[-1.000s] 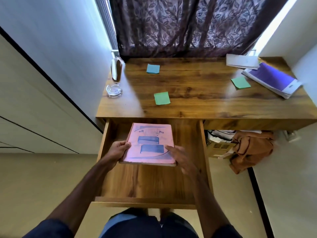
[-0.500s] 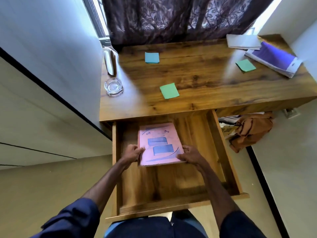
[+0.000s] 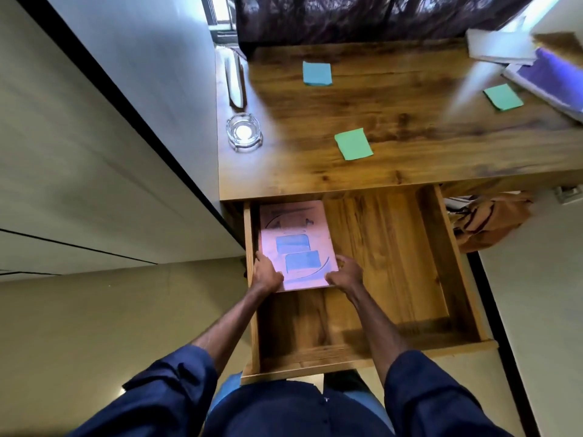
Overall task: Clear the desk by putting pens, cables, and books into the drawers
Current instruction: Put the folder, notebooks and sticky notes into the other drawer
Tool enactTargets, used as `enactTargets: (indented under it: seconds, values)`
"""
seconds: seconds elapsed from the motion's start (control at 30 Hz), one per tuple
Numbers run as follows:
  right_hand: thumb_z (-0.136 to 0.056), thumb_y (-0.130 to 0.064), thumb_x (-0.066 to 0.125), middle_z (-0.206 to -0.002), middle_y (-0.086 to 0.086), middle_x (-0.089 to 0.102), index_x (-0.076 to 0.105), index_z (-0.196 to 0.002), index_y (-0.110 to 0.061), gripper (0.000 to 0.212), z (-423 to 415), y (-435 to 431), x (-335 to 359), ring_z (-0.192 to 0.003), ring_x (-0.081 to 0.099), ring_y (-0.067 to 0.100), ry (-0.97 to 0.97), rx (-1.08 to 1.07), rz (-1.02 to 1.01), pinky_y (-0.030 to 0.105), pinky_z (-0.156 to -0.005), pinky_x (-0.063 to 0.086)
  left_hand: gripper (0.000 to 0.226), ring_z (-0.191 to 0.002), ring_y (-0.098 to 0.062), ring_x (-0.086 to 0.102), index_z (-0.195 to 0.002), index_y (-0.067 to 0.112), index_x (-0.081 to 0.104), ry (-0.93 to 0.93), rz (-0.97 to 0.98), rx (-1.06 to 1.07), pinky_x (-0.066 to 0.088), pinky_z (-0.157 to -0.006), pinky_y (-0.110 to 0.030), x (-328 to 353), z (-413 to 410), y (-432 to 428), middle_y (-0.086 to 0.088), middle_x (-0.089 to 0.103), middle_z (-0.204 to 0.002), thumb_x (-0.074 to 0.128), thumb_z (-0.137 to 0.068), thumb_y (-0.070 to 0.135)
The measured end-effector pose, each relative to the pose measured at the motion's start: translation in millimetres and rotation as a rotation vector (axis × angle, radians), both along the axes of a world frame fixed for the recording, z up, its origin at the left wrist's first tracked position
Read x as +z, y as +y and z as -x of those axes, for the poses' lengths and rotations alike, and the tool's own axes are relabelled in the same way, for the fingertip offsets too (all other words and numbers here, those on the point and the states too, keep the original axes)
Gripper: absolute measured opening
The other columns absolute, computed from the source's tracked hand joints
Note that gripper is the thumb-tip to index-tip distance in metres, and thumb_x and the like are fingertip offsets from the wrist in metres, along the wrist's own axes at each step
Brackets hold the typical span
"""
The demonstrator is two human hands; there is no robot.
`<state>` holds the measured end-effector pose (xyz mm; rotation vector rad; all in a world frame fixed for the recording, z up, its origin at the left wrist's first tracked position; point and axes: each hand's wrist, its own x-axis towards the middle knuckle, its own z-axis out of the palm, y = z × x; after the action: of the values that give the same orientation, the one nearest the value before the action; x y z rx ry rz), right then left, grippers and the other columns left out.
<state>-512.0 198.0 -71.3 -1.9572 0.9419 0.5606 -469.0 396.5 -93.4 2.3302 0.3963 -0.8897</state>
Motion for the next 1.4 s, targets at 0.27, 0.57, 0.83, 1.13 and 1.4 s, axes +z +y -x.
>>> enactTargets:
  seconds: [0.27,0.57,0.83,1.13,1.4]
  values:
    - [-0.072,0.005,0.073,-0.126,0.011,0.068,0.058,-0.135,-0.003,0.065,2,11,-21,-0.107,0.067,0.027,0.028,-0.027,-0.044,0.035,-0.091,0.057,0.069,-0.152,-0.042,0.002,-0.150,-0.001,0.024,-0.088,-0.081,-0.270,0.016,-0.123,-0.038,-18,34,-2,-0.029,-0.006,-0.162,0.057,-0.089,-0.003]
    - [-0.068,-0.006,0.079,-0.123,0.010,0.069,0.060,-0.127,-0.006,0.062,9,4,-38,-0.104,0.067,0.026,0.050,0.131,-0.034,0.035,-0.089,0.057,0.061,-0.151,-0.040,0.015,-0.144,-0.001,0.034,-0.098,-0.131,-0.411,0.022,-0.123,-0.041,-30,45,2,-0.029,0.003,-0.163,0.060,-0.088,-0.001]
    - [-0.089,-0.014,0.070,-0.142,0.013,0.056,0.049,-0.141,-0.005,0.057,17,8,-3,-0.125,0.055,0.033,0.080,0.406,-0.003,0.031,-0.100,0.044,0.058,-0.151,-0.045,0.009,-0.149,-0.004,0.023,-0.116,-0.202,-0.521,0.021,-0.121,-0.044,-31,46,1,-0.035,0.000,-0.160,0.048,-0.097,0.000]
    - [-0.088,-0.019,0.070,-0.132,0.008,0.064,0.061,-0.131,-0.009,0.045,56,-22,13,-0.120,0.061,0.023,0.012,0.314,0.082,0.031,-0.101,0.048,0.035,-0.115,-0.028,0.054,-0.122,0.005,0.056,-0.253,0.036,-0.541,0.046,-0.097,-0.035,-17,59,-11,-0.012,0.056,-0.124,0.058,-0.087,0.004]
    - [-0.091,-0.017,0.067,-0.115,0.003,0.071,0.071,-0.116,-0.014,0.026,111,-104,38,-0.109,0.065,0.016,-0.106,0.283,0.069,0.030,-0.095,0.052,0.027,-0.087,-0.021,0.069,-0.102,0.014,0.070,-0.386,0.262,-0.528,0.056,-0.077,-0.034,19,90,-96,-0.003,0.073,-0.101,0.056,-0.081,0.004]
